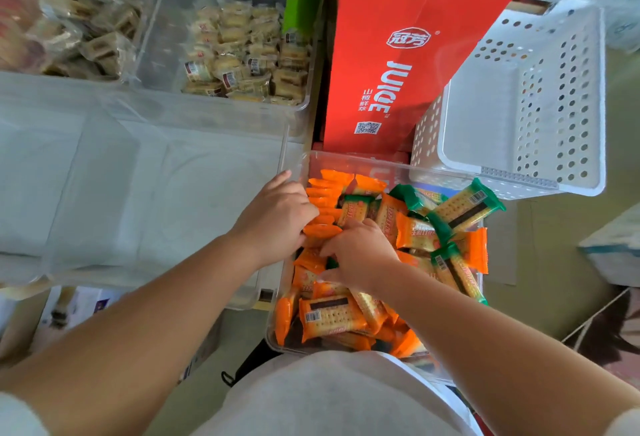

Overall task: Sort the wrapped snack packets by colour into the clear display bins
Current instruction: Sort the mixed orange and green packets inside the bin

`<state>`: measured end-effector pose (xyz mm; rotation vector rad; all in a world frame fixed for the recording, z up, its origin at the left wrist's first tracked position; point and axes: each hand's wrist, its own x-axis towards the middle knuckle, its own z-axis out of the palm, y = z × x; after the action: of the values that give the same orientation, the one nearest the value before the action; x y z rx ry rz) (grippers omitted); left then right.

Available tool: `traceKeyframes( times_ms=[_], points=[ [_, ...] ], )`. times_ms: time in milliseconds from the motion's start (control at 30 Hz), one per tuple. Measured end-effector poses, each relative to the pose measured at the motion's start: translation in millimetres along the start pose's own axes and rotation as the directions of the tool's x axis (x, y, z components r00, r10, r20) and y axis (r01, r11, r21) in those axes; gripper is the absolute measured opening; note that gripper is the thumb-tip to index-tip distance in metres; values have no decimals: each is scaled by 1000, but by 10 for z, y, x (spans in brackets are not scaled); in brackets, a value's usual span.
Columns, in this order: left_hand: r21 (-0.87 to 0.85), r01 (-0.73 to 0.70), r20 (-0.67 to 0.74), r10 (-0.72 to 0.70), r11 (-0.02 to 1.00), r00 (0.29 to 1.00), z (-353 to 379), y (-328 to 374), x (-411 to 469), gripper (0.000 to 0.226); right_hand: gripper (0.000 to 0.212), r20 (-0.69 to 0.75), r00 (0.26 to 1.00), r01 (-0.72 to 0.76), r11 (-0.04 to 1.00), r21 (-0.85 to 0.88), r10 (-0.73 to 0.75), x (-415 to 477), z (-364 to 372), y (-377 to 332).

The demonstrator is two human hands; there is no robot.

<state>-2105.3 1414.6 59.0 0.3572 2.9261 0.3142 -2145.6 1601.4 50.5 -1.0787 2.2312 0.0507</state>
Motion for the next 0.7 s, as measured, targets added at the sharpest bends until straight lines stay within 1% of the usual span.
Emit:
traceKeyframes(
  times_ms=[100,167,267,367,467,567,633,700],
  points=[
    [-12,10,-12,-10,1000,1000,2,-17,4,19,40,-56,996,-72,996,-45,69,74,19,-94],
    [-18,12,-22,-12,1000,1000,5,-14,15,17,40,-57,994,-93,993,-74,88,92,45,-119],
    [-21,13,-37,-14,1000,999,17,-9,32,15,43,-59,994,-101,989,-105,95,69,80,-141],
    [-12,16,-43,-17,1000,999,31,-6,34,15,35,-83,992,-101,989,-110,92,55,77,-169],
    [-23,19,-47,-20,1000,999,24,-4,26,18,26,-116,991,-76,992,-98,64,35,88,-170],
    [-26,22,-50,-24,999,998,4,14,28,20,22,-185,982,-54,996,-77,39,-1,110,-146],
    [-28,27,-50,-29,999,998,0,18,34,19,20,-210,977,-39,998,-40,30,-21,105,-110],
    [-29,37,-50,-39,999,998,4,20,34,20,17,-233,972,-8,999,33,15,-52,110,-41]
  ],
)
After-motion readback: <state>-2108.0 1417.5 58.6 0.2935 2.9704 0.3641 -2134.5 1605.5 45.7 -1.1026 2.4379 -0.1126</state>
